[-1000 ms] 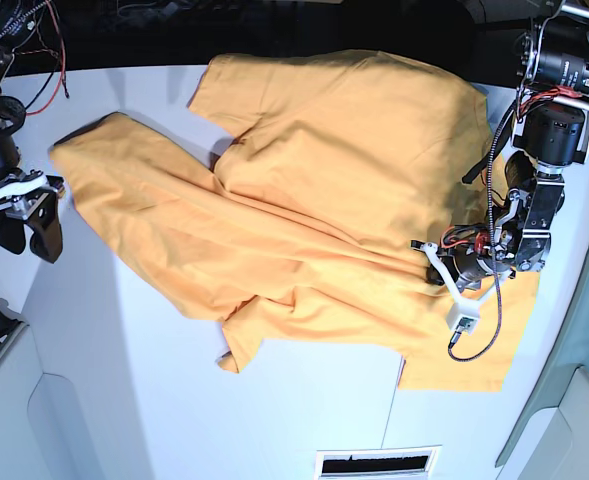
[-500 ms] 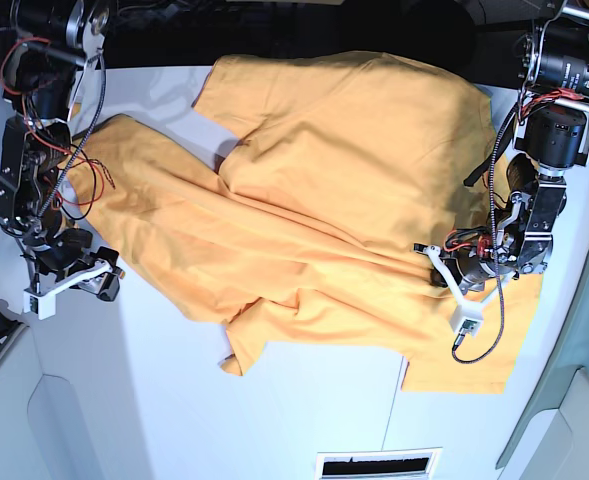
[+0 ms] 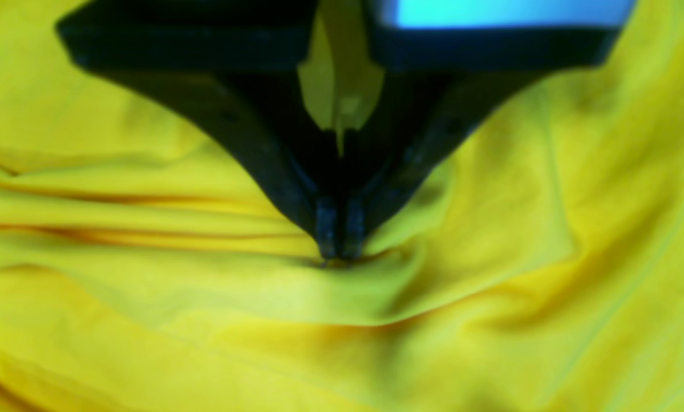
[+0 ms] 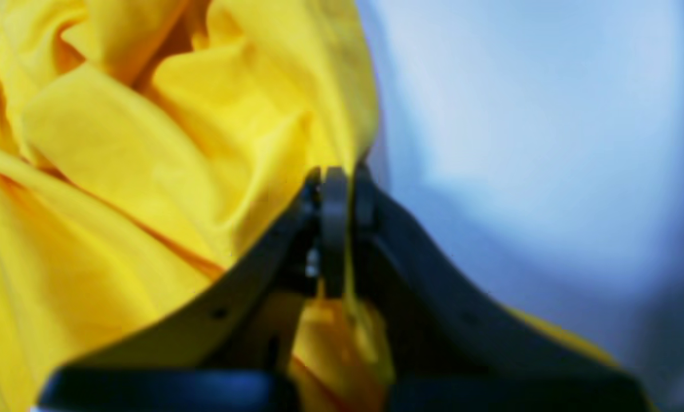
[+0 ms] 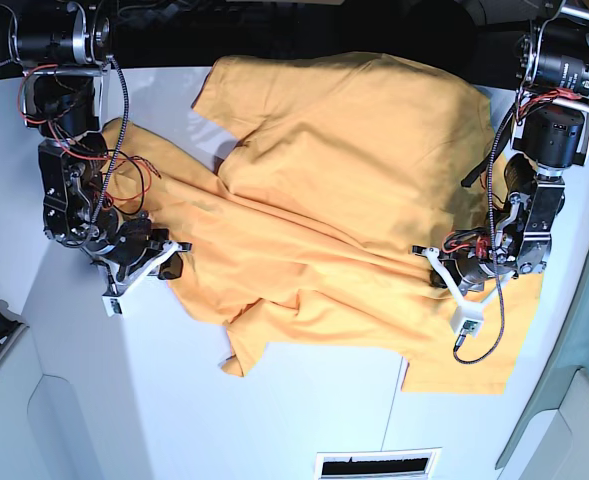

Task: Layout the t-shirt on the table in an organized manner, then fold the t-shirt properly
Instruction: 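Grasp the shirt edge with the right gripper and drag it outward, then pull the sleeve edge outward with the right gripper to flatten the shirt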

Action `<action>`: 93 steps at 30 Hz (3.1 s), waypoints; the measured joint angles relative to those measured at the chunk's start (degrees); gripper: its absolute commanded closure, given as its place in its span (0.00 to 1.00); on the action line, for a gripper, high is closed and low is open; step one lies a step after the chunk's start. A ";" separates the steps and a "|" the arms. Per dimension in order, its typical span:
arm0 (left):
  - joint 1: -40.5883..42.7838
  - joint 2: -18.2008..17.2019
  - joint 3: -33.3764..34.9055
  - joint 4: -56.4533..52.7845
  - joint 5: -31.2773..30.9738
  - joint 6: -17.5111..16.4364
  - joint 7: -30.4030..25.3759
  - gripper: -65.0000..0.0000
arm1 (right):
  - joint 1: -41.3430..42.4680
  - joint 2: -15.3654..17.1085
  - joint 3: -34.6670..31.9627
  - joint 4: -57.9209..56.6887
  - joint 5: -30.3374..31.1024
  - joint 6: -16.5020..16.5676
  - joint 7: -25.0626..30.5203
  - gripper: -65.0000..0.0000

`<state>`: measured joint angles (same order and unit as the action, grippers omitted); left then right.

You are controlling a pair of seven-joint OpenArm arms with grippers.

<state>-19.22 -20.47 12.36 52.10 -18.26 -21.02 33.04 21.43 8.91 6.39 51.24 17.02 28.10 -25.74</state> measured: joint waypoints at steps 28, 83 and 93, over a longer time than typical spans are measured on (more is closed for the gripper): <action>0.94 -0.63 0.46 8.57 -3.67 -6.05 7.67 0.81 | -11.47 2.67 27.34 22.62 7.67 -0.04 -18.47 0.42; 19.80 -4.94 0.15 22.51 -5.03 -5.44 0.11 0.81 | -28.11 1.55 36.02 45.77 9.77 -0.02 -19.04 0.31; 19.69 -5.09 0.17 22.51 -4.46 -5.44 0.11 0.81 | -31.45 1.70 35.26 45.72 2.97 -7.74 -18.49 0.31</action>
<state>0.47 -25.56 12.53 74.61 -22.72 -26.46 33.15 -10.02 10.61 41.65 96.97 19.99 20.36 -44.23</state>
